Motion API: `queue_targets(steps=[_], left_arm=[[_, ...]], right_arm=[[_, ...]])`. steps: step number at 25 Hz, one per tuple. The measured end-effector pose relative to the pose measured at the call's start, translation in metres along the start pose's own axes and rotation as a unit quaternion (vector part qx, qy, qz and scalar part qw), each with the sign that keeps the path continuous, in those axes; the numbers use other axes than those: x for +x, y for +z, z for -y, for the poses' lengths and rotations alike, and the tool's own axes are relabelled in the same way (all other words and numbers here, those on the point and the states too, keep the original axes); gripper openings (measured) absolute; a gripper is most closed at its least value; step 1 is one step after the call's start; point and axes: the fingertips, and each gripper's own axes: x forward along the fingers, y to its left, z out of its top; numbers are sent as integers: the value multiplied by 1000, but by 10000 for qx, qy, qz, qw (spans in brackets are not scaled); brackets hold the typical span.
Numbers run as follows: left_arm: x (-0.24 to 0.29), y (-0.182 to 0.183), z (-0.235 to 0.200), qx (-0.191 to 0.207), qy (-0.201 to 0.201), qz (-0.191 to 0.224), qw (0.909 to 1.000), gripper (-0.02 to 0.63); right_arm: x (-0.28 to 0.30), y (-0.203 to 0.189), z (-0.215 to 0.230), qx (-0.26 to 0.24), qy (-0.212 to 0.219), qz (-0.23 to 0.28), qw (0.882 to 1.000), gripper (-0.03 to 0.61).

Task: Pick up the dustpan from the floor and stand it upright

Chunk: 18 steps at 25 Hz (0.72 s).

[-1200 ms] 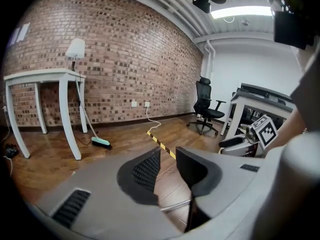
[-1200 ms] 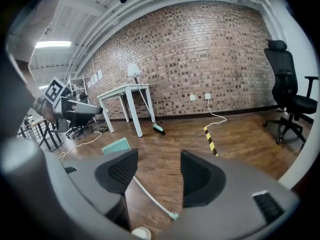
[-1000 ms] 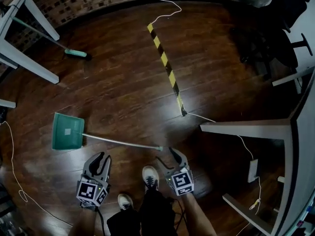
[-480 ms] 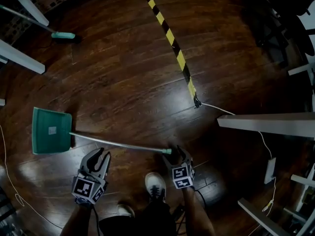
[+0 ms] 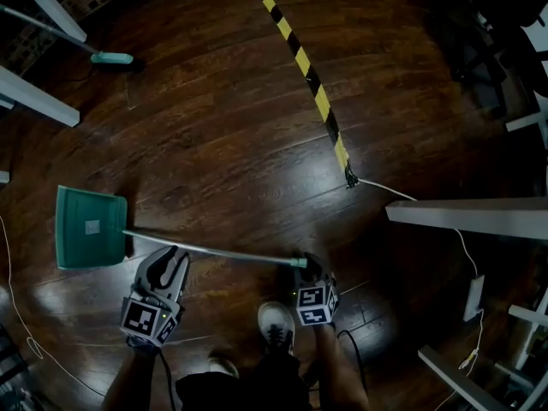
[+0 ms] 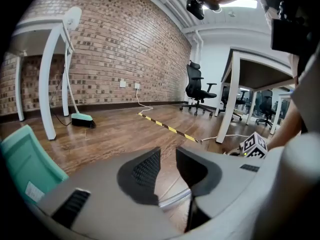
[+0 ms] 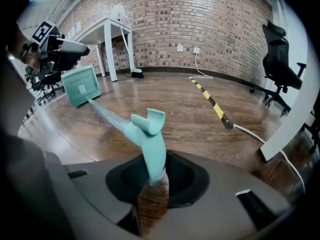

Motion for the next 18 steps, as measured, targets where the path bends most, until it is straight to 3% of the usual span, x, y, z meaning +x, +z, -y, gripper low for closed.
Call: queue_targets(steps=[8,14,18], left_arm=[[-37,52,-6,-296,64,133,9995,110],[-84,118,-2,-280,24,119,9995,110],[-122,164,-1,-445,71,140,9989,110]], right_arm=[[-60,89,6,47,-162,521,9985,78],[-142,176,16,-283,-742,687,9945,87],[-190,210,19,-383,-1093,519,9919,91]])
